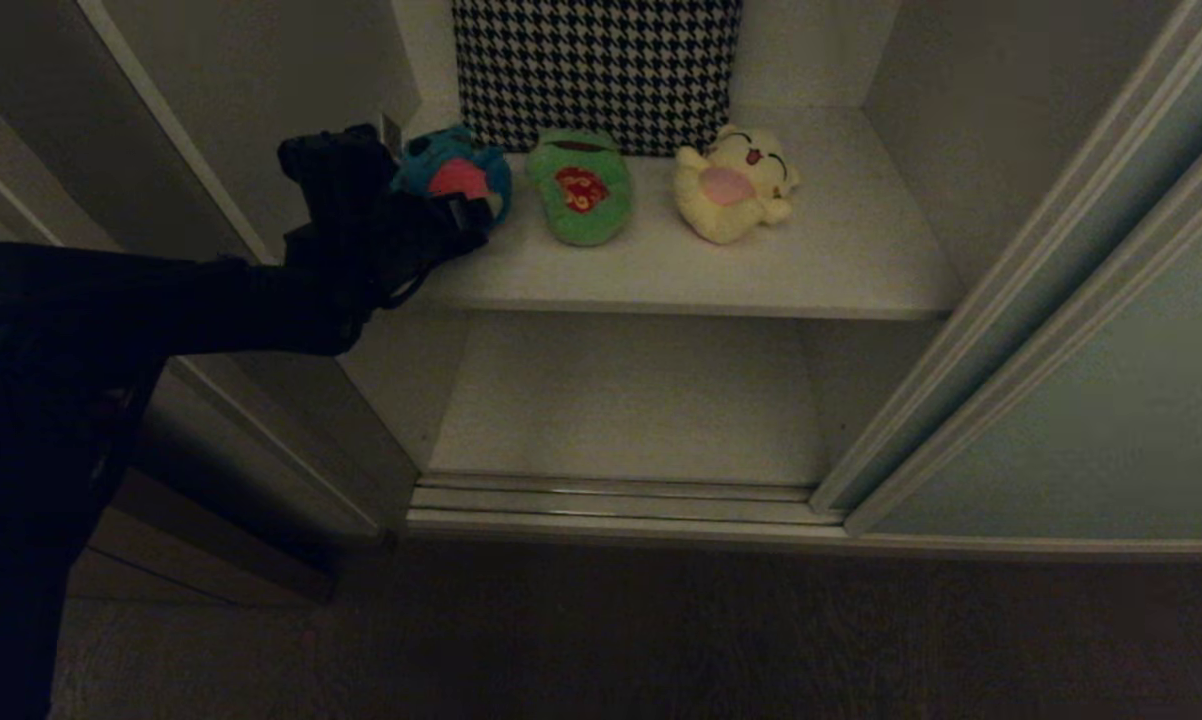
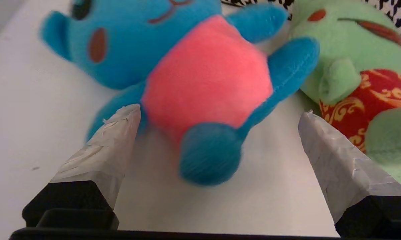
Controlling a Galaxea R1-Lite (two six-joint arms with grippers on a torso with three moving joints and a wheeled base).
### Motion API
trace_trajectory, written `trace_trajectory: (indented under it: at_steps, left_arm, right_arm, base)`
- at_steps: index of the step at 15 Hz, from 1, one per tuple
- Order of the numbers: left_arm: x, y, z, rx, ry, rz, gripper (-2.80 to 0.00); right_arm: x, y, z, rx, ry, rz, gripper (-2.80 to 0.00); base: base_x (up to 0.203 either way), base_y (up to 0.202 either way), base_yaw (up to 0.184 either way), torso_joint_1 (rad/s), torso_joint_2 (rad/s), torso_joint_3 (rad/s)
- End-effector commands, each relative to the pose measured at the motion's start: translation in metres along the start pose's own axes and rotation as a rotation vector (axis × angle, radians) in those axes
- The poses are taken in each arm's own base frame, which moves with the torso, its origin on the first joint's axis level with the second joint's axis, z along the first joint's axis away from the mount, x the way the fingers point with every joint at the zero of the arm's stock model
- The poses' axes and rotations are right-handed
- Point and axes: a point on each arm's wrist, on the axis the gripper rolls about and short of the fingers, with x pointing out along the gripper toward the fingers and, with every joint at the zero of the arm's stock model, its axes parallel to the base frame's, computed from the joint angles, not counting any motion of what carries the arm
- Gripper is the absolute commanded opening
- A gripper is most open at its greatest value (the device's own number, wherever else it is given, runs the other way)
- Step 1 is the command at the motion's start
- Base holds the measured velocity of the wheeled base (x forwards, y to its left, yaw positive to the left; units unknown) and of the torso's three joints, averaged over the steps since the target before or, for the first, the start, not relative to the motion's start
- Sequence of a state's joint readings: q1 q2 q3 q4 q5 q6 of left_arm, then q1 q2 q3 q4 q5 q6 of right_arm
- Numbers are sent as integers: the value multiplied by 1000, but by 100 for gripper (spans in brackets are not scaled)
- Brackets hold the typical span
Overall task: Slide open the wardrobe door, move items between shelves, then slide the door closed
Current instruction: Place the blue doll on the lower shelf
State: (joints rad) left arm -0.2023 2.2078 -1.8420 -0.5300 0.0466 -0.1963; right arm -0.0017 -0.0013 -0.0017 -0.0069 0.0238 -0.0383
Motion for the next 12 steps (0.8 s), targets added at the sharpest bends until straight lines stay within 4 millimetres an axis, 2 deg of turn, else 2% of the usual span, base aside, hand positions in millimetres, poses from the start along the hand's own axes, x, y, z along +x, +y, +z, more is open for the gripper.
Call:
trace_trajectory:
  at_steps: [1, 4, 10, 11, 12]
  left_arm:
    - [7, 1, -10, -2, 3, -2, 0]
    - [15, -3, -17, -3, -17, -12, 0]
    - [18, -5, -17, -5, -70, -24, 0]
    - [18, -5, -17, -4, -70, -25, -280]
    - [18, -5, -16, -4, -74, -26, -280]
  right_arm:
    - [0, 0, 0, 0, 1, 1, -280]
    - [0, 0, 0, 0, -1, 1, -280]
    - [0, 0, 0, 0, 1, 1, -280]
    - [0, 0, 0, 0, 1, 1, -280]
    - [0, 0, 0, 0, 1, 1, -280]
  base:
    - [0, 0, 0, 0, 0, 0]
    - [0, 0, 0, 0, 0, 0]
    - [0, 0, 0, 0, 0, 0]
    - [0, 0, 0, 0, 0, 0]
    - [0, 0, 0, 0, 0, 0]
